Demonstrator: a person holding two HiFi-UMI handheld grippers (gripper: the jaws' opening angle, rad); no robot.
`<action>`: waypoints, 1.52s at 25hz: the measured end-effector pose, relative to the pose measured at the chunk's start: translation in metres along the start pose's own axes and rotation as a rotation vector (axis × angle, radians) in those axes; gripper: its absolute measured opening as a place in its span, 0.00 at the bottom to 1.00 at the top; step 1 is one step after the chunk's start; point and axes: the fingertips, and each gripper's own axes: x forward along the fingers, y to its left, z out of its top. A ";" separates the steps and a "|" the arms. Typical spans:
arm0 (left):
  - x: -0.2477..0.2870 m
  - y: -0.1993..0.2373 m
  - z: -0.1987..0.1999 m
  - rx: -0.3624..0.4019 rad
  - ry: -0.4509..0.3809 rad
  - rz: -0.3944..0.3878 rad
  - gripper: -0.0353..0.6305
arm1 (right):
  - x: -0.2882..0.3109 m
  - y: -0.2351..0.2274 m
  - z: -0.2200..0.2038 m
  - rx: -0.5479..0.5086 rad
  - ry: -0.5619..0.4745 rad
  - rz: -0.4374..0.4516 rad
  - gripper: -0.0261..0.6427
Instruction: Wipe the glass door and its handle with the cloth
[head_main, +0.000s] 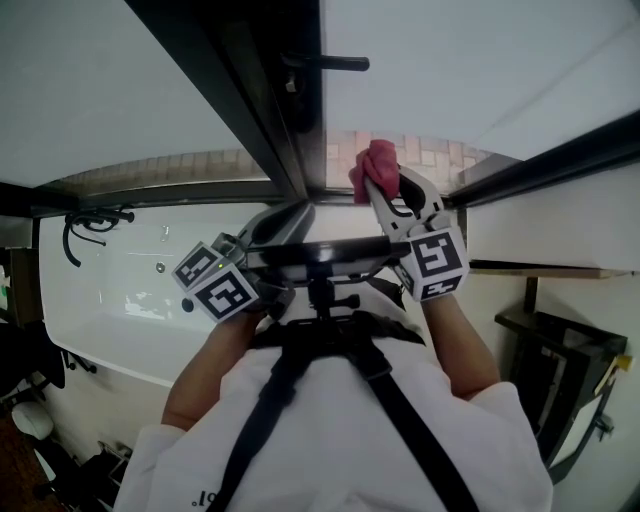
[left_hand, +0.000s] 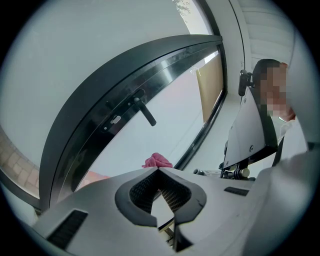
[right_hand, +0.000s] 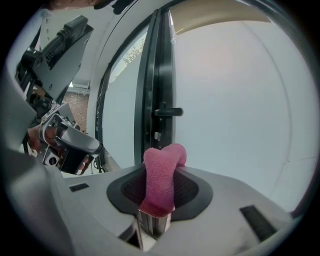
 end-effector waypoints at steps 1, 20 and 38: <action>0.000 0.000 0.000 0.000 -0.001 0.002 0.04 | 0.000 -0.001 0.000 0.014 0.001 -0.001 0.20; 0.000 0.002 -0.001 0.005 0.017 0.003 0.04 | 0.000 -0.006 -0.001 0.041 0.016 0.001 0.19; 0.000 0.004 -0.001 0.004 0.025 0.001 0.04 | 0.003 -0.003 -0.003 0.036 0.033 0.002 0.19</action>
